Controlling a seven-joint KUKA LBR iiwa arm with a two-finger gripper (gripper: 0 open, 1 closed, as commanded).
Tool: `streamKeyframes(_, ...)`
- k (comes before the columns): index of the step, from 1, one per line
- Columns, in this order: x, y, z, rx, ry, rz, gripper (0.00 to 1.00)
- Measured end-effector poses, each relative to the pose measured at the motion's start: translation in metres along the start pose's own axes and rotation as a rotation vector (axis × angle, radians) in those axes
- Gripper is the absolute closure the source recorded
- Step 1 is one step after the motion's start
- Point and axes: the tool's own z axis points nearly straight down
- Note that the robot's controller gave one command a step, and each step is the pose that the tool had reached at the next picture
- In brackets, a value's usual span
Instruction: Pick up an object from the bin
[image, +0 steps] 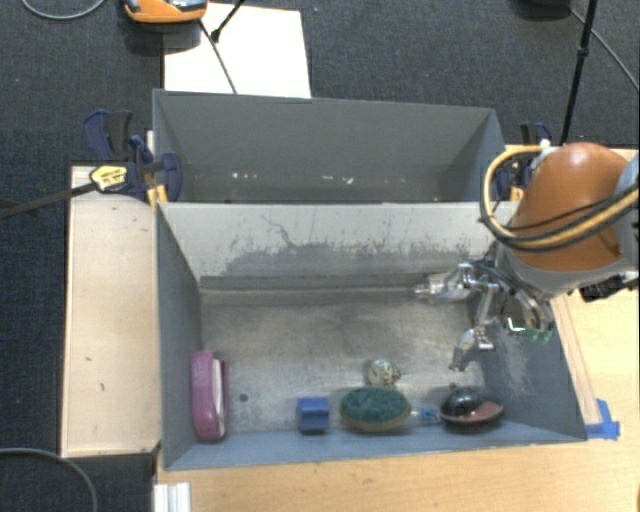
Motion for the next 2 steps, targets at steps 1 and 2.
streamKeyframes(1, 0.022, 0.042, 0.086, 0.006, -0.027, -0.207, 0.0)
streamKeyframes(2, 0.033, 0.078, 0.087, 0.017, -0.075, -0.339, 0.0)
